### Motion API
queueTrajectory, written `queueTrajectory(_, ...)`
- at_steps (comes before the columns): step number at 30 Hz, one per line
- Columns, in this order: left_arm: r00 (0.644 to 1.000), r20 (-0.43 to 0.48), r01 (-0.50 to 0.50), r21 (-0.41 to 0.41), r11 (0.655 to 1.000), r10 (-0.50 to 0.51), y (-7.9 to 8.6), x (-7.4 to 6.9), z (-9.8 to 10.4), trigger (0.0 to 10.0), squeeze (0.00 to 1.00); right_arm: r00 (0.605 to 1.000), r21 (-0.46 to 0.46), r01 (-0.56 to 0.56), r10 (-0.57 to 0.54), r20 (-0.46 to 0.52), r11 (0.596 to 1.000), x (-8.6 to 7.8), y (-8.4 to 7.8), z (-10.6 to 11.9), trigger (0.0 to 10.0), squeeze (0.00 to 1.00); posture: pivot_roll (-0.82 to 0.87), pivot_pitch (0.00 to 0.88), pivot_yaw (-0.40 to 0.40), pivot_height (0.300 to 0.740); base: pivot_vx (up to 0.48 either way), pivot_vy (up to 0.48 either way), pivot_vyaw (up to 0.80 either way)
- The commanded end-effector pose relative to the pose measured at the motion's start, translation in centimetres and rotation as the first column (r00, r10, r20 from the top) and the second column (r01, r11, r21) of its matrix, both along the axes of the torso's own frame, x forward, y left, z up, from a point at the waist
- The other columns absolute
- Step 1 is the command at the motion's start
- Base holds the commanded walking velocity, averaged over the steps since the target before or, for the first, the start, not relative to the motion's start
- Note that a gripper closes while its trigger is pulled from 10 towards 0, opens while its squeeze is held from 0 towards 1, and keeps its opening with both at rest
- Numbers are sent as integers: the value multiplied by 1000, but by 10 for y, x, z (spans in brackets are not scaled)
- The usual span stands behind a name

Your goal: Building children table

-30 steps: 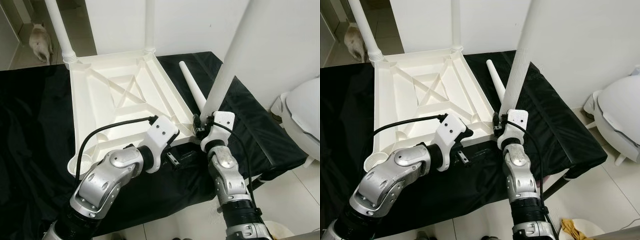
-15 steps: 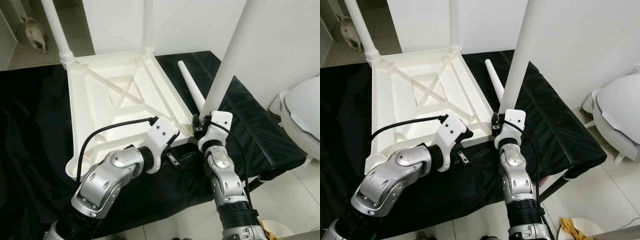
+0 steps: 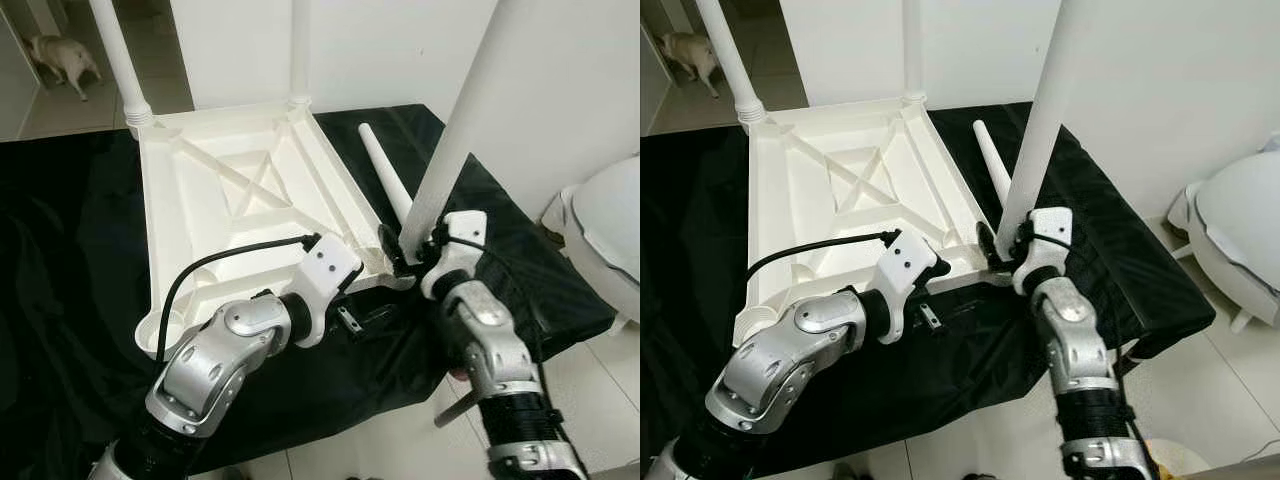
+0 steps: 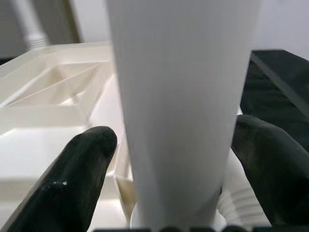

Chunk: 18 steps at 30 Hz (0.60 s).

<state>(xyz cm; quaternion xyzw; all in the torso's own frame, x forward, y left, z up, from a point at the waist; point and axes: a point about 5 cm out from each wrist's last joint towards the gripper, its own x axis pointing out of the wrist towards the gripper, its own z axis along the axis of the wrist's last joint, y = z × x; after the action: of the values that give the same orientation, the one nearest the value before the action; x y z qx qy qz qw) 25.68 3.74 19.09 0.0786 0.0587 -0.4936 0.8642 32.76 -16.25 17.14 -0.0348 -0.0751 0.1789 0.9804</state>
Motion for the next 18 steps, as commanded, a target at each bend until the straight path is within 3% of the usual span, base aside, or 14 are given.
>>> queueTrajectory(1,1000,-1,22,8,1000,-22,-2,-1,-1,10000,0,999,-11,-37,37,-25,999,0,-13,-6,10000,0,-49,35,-15,740,0,0,0)
queueTrajectory(4,1000,-3,27,4,1000,-27,-3,-2,-1,10000,0,998,-37,-61,60,-33,997,3,-30,-2,10000,0,-52,34,-15,740,0,0,0)
queueTrajectory(9,1000,-2,30,4,1000,-30,-4,-1,-1,10000,0,990,-70,-139,137,-39,988,3,-39,1,10000,0,-58,34,-15,740,0,0,0)
queueTrajectory(18,999,4,32,2,999,-32,-4,0,1,10000,0,972,-78,-233,230,-43,969,13,-42,4,10000,0,-50,41,-11,740,0,0,0)
